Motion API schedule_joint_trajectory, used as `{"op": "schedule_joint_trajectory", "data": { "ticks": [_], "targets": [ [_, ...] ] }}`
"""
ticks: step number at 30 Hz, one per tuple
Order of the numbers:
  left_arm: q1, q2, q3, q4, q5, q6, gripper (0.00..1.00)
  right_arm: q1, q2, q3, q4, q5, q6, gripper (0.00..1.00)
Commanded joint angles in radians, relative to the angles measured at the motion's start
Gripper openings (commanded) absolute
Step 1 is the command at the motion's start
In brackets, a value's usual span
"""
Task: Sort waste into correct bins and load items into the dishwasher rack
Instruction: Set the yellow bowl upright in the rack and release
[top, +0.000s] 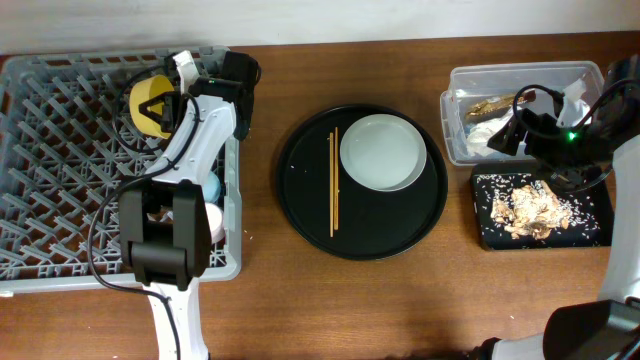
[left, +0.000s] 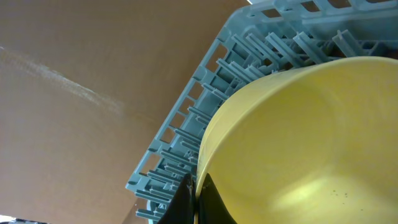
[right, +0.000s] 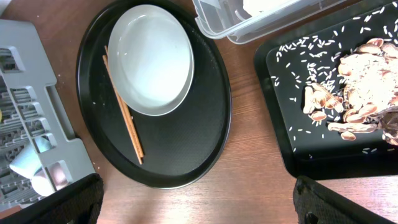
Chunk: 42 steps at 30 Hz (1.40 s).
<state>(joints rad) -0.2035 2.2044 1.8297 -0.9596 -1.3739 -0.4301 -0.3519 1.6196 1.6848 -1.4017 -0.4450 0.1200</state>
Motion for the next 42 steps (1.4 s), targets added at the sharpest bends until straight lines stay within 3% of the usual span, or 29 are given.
{"op": "schedule_joint_trajectory", "data": {
  "ticks": [1, 4, 24, 33, 35, 40, 42],
  "targets": [
    [0.011, 0.021, -0.003, 0.005, -0.080, 0.009, 0.00, -0.002, -0.005, -0.002, 0.002, 0.013, -0.012, 0.98],
    [0.020, 0.021, -0.003, 0.006, -0.124, 0.009, 0.00, -0.002, -0.005, -0.002, 0.002, 0.013, -0.014, 0.98],
    [0.000, 0.024, -0.004, 0.006, 0.060, 0.009, 0.00, -0.002, -0.005, -0.002, 0.002, 0.042, -0.019, 0.99],
    [0.000, 0.025, -0.004, 0.038, -0.056, 0.021, 0.00, -0.002, -0.005, -0.002, 0.002, 0.042, -0.019, 0.99],
    [0.002, 0.025, -0.004, 0.095, -0.056, 0.068, 0.00, -0.002, -0.005, -0.002, 0.001, 0.042, -0.019, 0.99],
    [0.001, 0.048, -0.004, 0.381, -0.053, 0.408, 0.00, -0.002, -0.005, -0.002, -0.003, 0.042, -0.019, 0.98],
    [0.000, 0.080, -0.004, 0.435, -0.051, 0.489, 0.00, -0.002, -0.005, -0.002, -0.005, 0.043, -0.019, 0.99]
  ]
}}
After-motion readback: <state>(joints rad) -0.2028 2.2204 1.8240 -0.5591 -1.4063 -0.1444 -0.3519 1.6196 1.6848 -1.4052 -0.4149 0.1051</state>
